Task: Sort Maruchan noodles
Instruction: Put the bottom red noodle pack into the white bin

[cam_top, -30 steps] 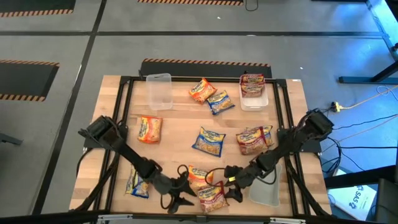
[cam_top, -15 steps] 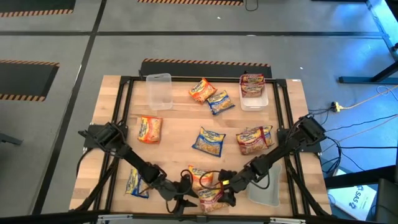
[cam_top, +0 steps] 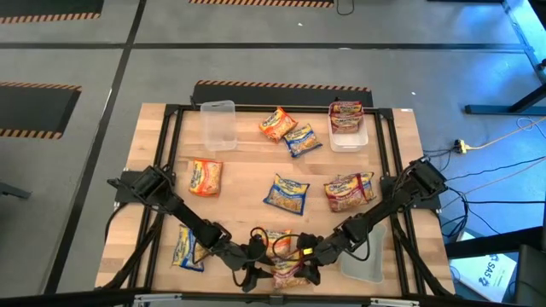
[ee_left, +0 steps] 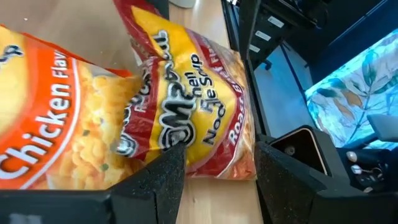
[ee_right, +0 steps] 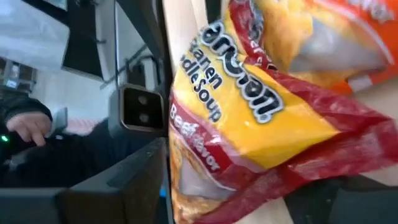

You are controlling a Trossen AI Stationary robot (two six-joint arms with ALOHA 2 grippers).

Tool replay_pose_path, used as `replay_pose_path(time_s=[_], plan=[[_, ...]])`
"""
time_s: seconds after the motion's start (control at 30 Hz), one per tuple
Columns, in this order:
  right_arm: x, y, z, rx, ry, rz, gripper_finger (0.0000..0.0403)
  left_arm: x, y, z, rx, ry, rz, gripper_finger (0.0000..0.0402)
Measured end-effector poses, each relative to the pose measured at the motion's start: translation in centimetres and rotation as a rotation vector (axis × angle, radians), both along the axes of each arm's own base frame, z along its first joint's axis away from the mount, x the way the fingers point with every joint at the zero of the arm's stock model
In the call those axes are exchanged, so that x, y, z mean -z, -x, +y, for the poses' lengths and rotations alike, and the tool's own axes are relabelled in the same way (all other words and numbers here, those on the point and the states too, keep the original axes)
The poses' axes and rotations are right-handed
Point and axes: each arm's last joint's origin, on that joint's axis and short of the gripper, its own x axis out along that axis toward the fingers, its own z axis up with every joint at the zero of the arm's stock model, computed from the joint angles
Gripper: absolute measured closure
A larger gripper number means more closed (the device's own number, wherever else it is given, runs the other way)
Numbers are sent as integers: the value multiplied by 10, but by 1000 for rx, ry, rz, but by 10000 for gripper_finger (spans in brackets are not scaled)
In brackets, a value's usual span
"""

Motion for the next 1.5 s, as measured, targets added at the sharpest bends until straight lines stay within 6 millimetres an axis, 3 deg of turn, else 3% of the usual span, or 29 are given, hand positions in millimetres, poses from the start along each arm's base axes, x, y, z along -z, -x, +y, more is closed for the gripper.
replay_pose_path(time_s=[0.37,0.53,1.3,1.5], plan=[[-2,-1,0,59,25,-48,271,0,0,0,1,-5,0,218],[-3,1,4,51,23,-57,311,-3,1,-1,7,3,-8,218],[-7,11,20,13,49,-108,330,-62,20,6,31,-56,-11,218],[-31,8,24,-57,100,-171,330,-90,31,15,16,-103,-19,218]])
